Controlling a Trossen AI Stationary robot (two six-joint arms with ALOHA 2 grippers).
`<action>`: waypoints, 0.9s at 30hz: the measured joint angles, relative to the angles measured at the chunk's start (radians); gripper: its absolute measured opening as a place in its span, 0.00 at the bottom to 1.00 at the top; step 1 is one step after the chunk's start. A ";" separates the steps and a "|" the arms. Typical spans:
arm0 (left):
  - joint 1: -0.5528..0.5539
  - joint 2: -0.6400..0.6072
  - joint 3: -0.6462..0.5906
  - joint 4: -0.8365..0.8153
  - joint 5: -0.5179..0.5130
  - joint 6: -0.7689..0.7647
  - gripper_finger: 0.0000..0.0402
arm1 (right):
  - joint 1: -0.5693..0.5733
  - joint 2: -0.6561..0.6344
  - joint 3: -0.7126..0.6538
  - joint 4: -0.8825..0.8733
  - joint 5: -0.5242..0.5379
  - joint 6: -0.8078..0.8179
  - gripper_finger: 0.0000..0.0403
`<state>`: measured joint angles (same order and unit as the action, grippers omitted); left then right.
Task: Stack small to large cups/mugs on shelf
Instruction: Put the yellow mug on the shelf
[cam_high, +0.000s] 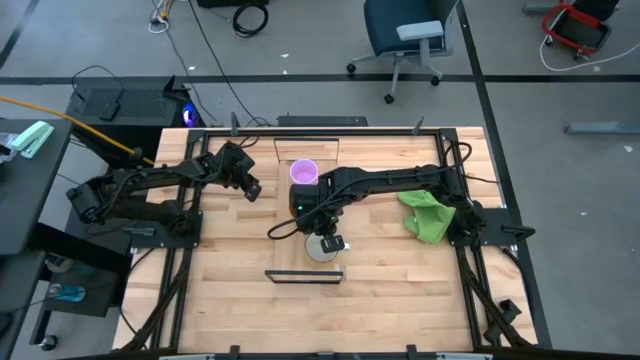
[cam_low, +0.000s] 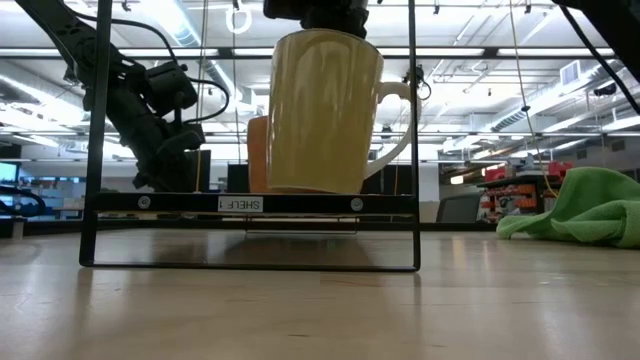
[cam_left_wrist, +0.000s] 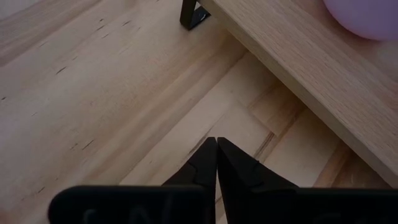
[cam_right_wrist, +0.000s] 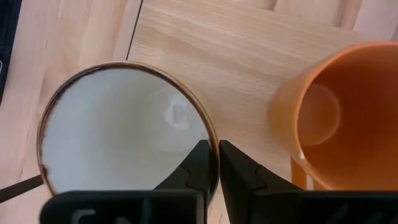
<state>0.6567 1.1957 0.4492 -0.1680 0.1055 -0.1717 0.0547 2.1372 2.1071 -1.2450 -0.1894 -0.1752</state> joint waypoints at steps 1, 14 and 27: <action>0.000 0.000 0.000 0.000 0.000 0.000 0.04 | 0.000 0.000 0.000 0.002 0.000 0.000 0.09; 0.000 0.000 0.000 -0.001 0.000 0.000 0.06 | 0.000 0.002 0.000 0.008 0.004 0.000 0.09; 0.000 0.000 0.000 -0.001 0.000 0.000 0.05 | 0.000 0.003 0.005 0.021 0.009 0.007 0.17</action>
<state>0.6570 1.1957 0.4492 -0.1692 0.1059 -0.1719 0.0544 2.1407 2.1124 -1.2236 -0.1805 -0.1682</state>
